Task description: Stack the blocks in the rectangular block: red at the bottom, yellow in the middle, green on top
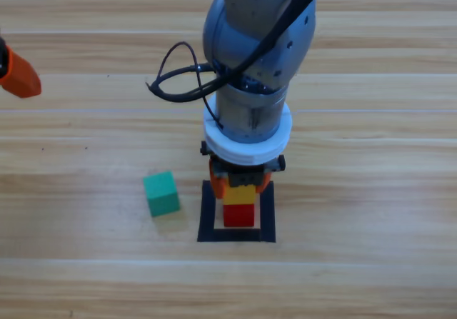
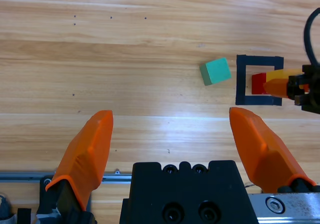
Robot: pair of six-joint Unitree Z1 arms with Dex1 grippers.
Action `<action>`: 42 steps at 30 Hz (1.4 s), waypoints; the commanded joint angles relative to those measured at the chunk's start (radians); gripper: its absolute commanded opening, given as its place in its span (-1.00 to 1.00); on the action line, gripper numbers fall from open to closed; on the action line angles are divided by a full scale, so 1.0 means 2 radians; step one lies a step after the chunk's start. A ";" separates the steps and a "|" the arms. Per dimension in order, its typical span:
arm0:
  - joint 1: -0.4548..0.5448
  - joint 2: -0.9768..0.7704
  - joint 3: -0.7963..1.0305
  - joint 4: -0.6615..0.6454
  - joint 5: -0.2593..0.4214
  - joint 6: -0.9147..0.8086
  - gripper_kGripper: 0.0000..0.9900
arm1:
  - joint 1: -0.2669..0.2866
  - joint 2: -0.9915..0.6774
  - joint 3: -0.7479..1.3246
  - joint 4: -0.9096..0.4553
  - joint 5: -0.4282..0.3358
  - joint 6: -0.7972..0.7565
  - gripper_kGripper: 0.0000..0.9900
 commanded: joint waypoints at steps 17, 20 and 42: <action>-0.005 -0.007 0.020 -0.016 -0.003 -0.002 1.00 | 0.013 0.007 -0.021 0.009 -0.018 -0.020 1.00; -0.005 -0.007 0.020 -0.020 -0.003 -0.006 1.00 | 0.018 -0.043 -0.018 0.008 -0.056 -0.031 1.00; 0.087 0.324 -0.078 -0.113 -0.150 -0.049 0.89 | -0.064 -0.560 0.677 -0.487 0.030 -0.301 1.00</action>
